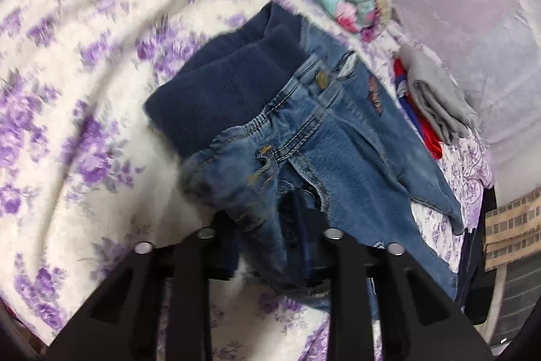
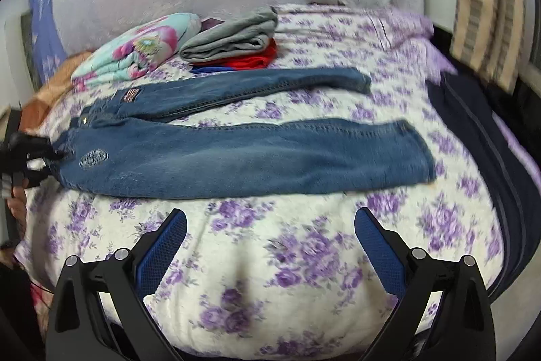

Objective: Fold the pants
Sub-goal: 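Grasp the dark ribbed waistband of the jeans with the left tool and lift, then grasp a jeans leg cuff with the right tool while the left tool holds the waistband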

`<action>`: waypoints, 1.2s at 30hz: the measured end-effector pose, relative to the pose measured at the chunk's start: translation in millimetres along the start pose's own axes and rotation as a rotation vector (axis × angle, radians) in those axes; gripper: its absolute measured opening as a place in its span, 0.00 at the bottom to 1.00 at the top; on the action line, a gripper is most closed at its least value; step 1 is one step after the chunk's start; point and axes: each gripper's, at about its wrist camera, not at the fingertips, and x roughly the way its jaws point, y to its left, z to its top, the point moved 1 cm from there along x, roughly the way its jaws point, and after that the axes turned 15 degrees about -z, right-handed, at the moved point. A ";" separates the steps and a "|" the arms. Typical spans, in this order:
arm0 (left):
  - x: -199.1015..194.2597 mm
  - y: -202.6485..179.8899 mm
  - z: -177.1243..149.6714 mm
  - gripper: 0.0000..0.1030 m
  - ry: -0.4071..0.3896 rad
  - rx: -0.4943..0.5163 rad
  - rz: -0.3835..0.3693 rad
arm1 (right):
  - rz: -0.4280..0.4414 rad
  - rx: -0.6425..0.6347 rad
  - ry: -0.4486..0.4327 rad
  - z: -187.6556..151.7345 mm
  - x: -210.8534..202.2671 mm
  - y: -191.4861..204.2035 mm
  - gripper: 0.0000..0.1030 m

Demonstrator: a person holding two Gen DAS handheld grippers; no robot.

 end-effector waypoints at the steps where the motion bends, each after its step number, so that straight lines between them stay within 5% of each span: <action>1: -3.6 -1.4 -2.4 0.11 -0.013 0.017 -0.005 | 0.029 0.046 0.013 1.7 4.3 -15.7 0.97; 5: -3.9 14.0 -9.2 0.12 -0.010 -0.010 -0.034 | 0.018 0.262 0.100 18.7 34.6 -93.3 0.97; 8: -1.3 16.3 -8.3 0.12 -0.010 -0.019 -0.042 | 0.090 0.411 0.184 27.9 60.7 -135.6 0.96; 11: -2.4 12.3 -7.4 0.12 -0.010 -0.003 -0.028 | 0.191 0.510 0.276 31.4 89.9 -151.4 0.94; 17: 1.0 15.3 -3.4 0.12 0.008 -0.006 -0.039 | 0.195 0.599 0.381 28.8 143.8 -149.1 0.89; 19: 3.0 14.6 -2.3 0.12 0.009 -0.004 -0.028 | 0.179 0.611 0.332 35.9 153.8 -149.5 0.64; 20: 4.7 13.4 -0.4 0.12 0.007 -0.007 -0.020 | 0.205 0.621 0.305 41.3 161.5 -149.2 0.14; 22: 4.6 11.7 1.5 0.11 -0.001 -0.010 -0.014 | 0.292 0.674 0.306 45.9 174.8 -150.6 0.12; 27: -17.5 8.1 -8.3 0.10 -0.021 0.022 -0.013 | 0.261 0.602 0.216 56.5 124.6 -151.8 0.12; 31: -29.0 14.2 -17.5 0.10 -0.010 0.028 -0.010 | 0.254 0.593 0.233 33.4 108.0 -163.5 0.13; 34: -10.2 22.0 -17.9 0.17 0.034 0.021 0.037 | 0.156 0.515 0.337 15.8 140.6 -155.9 0.27; 36: -20.5 18.6 -19.6 0.25 0.024 0.044 0.038 | 0.151 0.481 0.311 18.4 137.7 -153.5 0.33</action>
